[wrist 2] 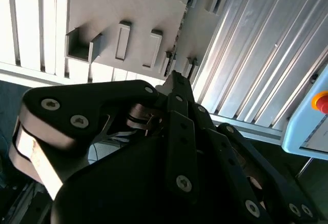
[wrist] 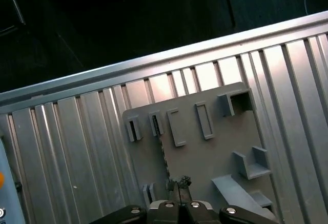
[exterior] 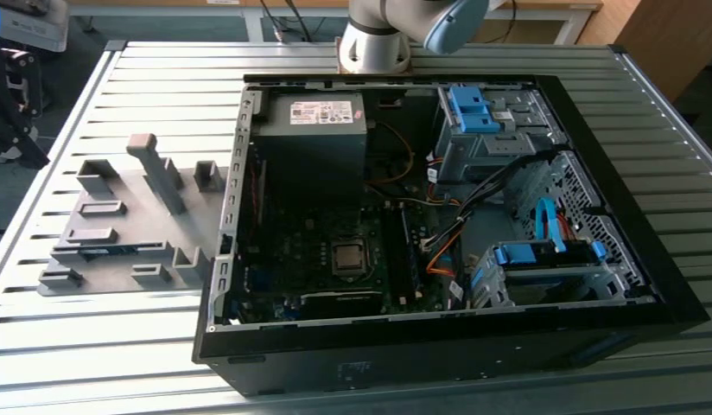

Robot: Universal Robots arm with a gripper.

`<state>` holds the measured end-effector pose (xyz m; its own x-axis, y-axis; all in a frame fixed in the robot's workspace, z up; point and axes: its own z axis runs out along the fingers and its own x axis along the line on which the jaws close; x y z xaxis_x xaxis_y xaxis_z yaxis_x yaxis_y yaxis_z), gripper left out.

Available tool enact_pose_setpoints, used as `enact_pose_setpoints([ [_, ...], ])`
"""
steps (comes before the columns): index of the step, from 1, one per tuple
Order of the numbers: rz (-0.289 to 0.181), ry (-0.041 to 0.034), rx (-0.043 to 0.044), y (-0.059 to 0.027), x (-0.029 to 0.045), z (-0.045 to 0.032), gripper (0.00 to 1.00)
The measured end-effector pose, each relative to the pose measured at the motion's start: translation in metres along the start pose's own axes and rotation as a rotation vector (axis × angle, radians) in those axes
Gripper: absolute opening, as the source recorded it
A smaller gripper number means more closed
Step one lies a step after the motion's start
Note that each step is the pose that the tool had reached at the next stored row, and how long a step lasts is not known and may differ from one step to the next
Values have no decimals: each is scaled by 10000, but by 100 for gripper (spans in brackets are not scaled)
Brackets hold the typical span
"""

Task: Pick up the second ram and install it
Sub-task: 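Pick up the second ram and move it above second insertion slot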

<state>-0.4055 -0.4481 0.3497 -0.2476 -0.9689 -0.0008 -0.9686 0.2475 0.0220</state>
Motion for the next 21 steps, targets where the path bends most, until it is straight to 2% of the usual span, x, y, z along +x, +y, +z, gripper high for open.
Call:
enact_pose_setpoints([
  [4,-334,6,3,7,2,3,11],
  [12,-546,11,4,9,3,4,11],
  [13,-550,11,4,9,3,4,16],
  [14,-550,11,4,9,3,4,16],
  [15,-551,11,5,9,3,4,24],
  [21,-643,12,5,12,14,18,24],
])
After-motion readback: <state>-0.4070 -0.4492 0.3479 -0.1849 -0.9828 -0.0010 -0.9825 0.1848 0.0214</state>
